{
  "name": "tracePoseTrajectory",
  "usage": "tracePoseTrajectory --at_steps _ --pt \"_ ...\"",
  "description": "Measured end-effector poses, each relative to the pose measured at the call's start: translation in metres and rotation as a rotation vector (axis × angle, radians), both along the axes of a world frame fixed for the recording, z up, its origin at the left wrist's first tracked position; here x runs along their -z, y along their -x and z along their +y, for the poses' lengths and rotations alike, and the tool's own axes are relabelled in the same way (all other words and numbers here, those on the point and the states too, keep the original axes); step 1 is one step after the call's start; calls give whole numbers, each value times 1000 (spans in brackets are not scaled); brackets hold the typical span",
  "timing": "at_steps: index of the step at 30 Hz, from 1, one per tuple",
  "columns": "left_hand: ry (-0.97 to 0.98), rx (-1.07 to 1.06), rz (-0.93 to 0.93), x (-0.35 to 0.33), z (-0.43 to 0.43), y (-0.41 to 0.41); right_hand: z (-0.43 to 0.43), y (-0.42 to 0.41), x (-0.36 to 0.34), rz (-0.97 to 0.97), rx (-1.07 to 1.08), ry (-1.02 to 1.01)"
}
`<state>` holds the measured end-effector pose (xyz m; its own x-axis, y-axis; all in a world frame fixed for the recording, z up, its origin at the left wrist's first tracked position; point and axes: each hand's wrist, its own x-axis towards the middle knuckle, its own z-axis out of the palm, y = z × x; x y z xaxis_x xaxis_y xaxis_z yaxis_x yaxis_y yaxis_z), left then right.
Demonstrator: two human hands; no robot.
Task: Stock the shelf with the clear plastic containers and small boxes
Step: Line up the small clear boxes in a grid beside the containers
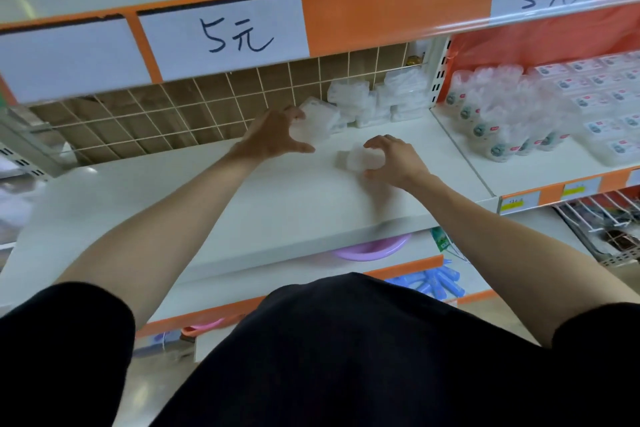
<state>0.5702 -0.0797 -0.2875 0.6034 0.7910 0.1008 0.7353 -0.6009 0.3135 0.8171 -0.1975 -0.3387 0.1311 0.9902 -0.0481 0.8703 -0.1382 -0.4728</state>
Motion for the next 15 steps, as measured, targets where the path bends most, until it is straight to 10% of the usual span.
tracePoseTrajectory --at_steps 15 --pt "50 -117 139 3 -79 -2 -50 7 -22 -2 -46 -120"
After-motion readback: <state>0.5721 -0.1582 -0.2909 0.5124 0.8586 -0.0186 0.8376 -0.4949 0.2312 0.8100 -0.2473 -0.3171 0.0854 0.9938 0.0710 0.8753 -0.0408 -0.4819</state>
